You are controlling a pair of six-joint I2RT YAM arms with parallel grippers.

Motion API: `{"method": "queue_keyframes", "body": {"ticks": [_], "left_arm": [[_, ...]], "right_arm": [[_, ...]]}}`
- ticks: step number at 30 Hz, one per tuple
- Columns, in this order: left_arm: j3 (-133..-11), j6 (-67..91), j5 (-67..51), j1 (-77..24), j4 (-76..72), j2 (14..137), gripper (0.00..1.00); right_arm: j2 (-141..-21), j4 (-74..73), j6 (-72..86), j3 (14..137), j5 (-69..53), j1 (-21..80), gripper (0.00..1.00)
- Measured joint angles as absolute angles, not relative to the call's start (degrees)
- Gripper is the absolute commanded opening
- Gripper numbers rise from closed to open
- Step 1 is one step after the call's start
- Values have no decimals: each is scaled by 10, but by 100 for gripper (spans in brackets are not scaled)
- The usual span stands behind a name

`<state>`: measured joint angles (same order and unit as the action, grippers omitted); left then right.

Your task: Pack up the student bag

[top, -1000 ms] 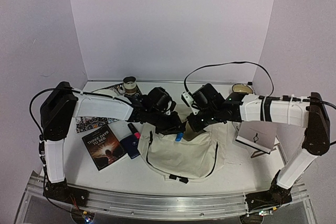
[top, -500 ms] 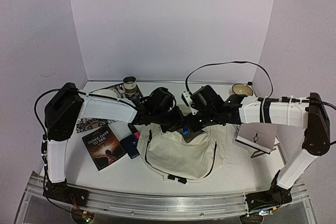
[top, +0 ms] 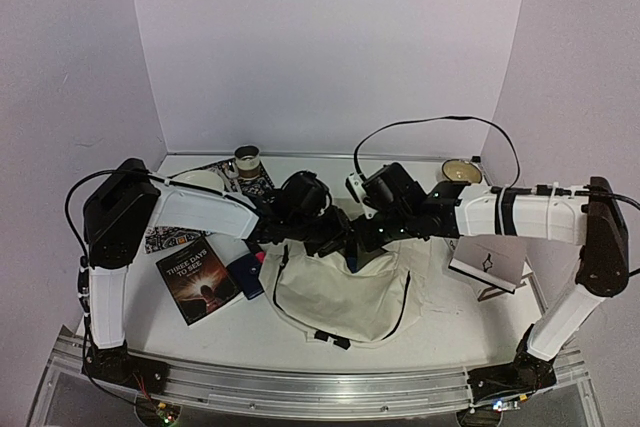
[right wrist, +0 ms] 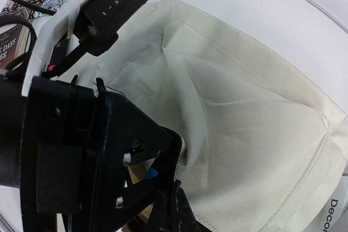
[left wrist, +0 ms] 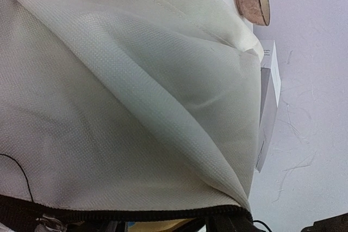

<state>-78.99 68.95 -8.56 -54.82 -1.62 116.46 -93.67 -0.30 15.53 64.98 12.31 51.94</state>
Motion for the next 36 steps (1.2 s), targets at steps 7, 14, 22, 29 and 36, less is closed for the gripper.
{"method": "queue_keyframes", "body": {"ticks": [7, 14, 22, 29, 36], "left_arm": [[-747, 649, -77, -547, -16, 1114, 58], [-724, 572, 3, -545, 52, 1023, 73], [-692, 521, 92, -513, 155, 977, 84], [-651, 516, 108, -433, 232, 979, 81], [-656, 503, 110, -396, 253, 1024, 68]], "right_arm": [[-935, 1, 155, 640, 145, 528, 0], [-928, 0, 154, 631, 155, 529, 0], [-924, -2, 148, 628, 155, 531, 0], [-922, -7, 147, 628, 155, 531, 0], [-922, -9, 146, 625, 154, 531, 0]]}}
